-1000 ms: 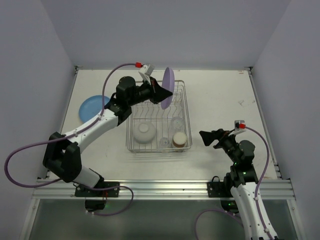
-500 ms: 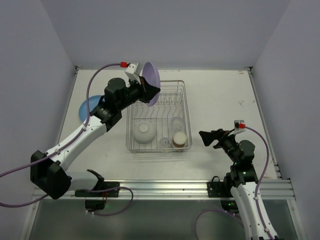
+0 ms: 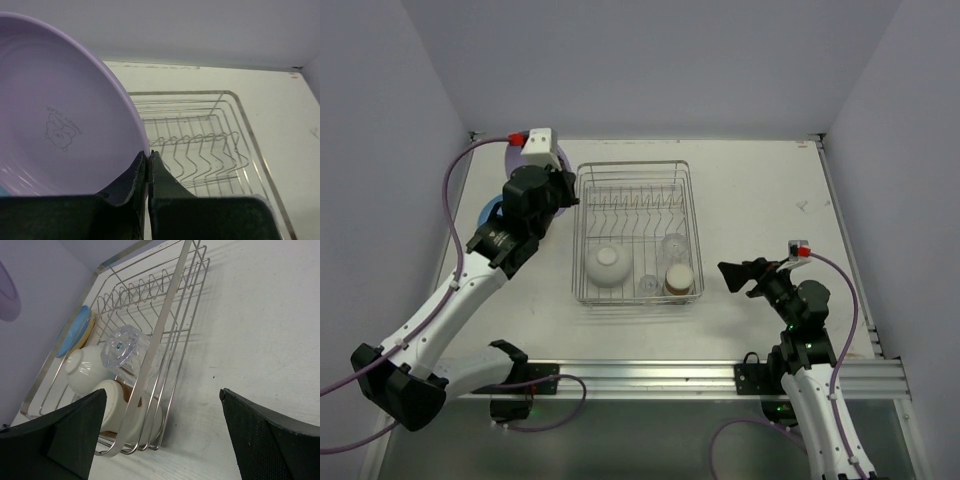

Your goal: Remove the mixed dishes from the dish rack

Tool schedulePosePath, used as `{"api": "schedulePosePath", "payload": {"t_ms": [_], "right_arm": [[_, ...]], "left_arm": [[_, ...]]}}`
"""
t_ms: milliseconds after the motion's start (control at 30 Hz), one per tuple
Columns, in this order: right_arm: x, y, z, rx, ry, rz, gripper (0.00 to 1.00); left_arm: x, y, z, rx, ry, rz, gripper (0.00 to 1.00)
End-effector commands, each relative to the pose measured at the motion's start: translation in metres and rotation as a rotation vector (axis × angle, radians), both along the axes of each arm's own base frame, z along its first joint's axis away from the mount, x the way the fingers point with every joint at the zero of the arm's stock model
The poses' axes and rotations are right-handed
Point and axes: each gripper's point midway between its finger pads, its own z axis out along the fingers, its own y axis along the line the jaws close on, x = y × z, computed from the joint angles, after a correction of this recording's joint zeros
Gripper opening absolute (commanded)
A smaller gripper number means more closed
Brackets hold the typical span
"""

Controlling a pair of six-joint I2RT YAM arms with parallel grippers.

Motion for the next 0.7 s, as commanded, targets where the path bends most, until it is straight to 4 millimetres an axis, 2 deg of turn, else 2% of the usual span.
{"api": "schedulePosePath", "payload": {"t_ms": [0, 233, 667], "right_arm": [[0.003, 0.0, 0.017, 0.001, -0.055, 0.002, 0.99], [0.003, 0.001, 0.016, 0.001, -0.05, 0.005, 0.99], [0.003, 0.001, 0.016, 0.002, -0.048, 0.005, 0.99]], "left_arm": [[-0.002, 0.052, 0.002, 0.106, -0.015, 0.214, 0.0], [-0.005, 0.087, -0.017, 0.125, 0.018, 0.37, 0.0], [0.016, 0.118, -0.055, 0.12, 0.131, 0.478, 0.0]]}}
